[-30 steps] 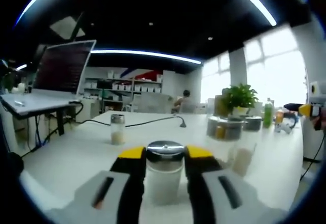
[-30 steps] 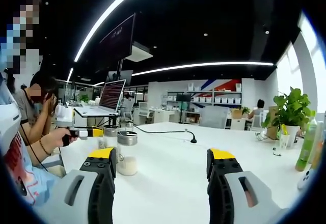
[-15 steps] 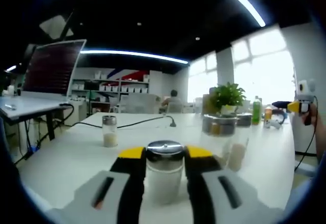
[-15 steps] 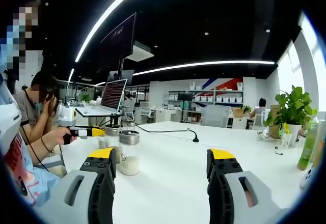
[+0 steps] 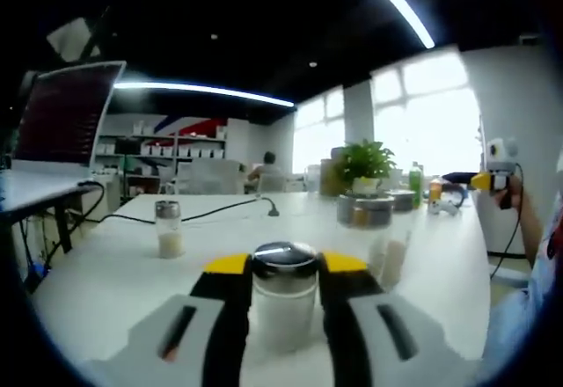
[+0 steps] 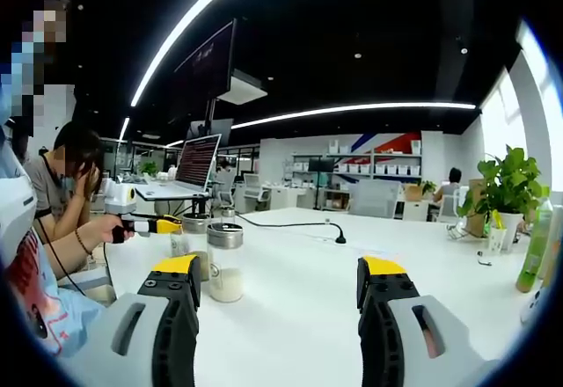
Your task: Rotate the seasoning bottle until the label or dispensing opening points toward the visible target arrow and the bottle remains upright within the marked orientation range
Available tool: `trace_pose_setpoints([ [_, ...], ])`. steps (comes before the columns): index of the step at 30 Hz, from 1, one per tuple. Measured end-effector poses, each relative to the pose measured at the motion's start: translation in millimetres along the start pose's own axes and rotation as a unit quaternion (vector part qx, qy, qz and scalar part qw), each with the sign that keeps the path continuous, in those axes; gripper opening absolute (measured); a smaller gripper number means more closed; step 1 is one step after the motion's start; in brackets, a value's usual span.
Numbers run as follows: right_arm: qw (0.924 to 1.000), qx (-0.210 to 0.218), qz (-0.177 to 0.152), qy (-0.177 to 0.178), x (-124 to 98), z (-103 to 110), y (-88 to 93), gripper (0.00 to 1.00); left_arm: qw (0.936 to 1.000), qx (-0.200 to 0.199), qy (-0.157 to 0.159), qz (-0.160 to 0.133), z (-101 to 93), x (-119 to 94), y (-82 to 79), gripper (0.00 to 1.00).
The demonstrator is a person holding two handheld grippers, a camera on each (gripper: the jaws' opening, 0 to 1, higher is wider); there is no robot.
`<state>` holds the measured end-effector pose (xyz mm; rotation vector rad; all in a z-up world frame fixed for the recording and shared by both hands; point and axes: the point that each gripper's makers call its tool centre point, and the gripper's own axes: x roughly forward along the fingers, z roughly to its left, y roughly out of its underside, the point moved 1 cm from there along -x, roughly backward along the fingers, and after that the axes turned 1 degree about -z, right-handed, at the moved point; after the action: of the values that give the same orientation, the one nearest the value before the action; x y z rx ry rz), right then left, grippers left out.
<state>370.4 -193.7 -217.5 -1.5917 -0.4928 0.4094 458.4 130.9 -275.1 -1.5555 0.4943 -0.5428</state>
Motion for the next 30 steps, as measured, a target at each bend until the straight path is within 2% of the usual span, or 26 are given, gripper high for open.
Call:
trace_pose_setpoints([
  [14,1.0000,0.006,0.002,0.003,3.4,-1.5,0.8,0.76,0.9970,-0.007,0.076,-0.008,-0.6,0.9,-0.7,0.31],
  [19,1.0000,0.002,0.001,0.006,2.9,-2.2,-0.2,0.76,0.9955,0.000,0.095,-0.002,-1.0,2.2,-0.9,0.31],
  [24,0.9999,0.002,-0.017,0.003,3.6,-0.3,-6.1,0.75,0.9929,0.000,0.119,0.009,-1.6,3.2,-1.2,0.31],
  [30,0.9999,-0.003,-0.012,0.001,5.0,0.9,-4.4,0.75,0.9890,-0.001,0.147,0.019,-1.1,4.9,-0.5,0.31],
])
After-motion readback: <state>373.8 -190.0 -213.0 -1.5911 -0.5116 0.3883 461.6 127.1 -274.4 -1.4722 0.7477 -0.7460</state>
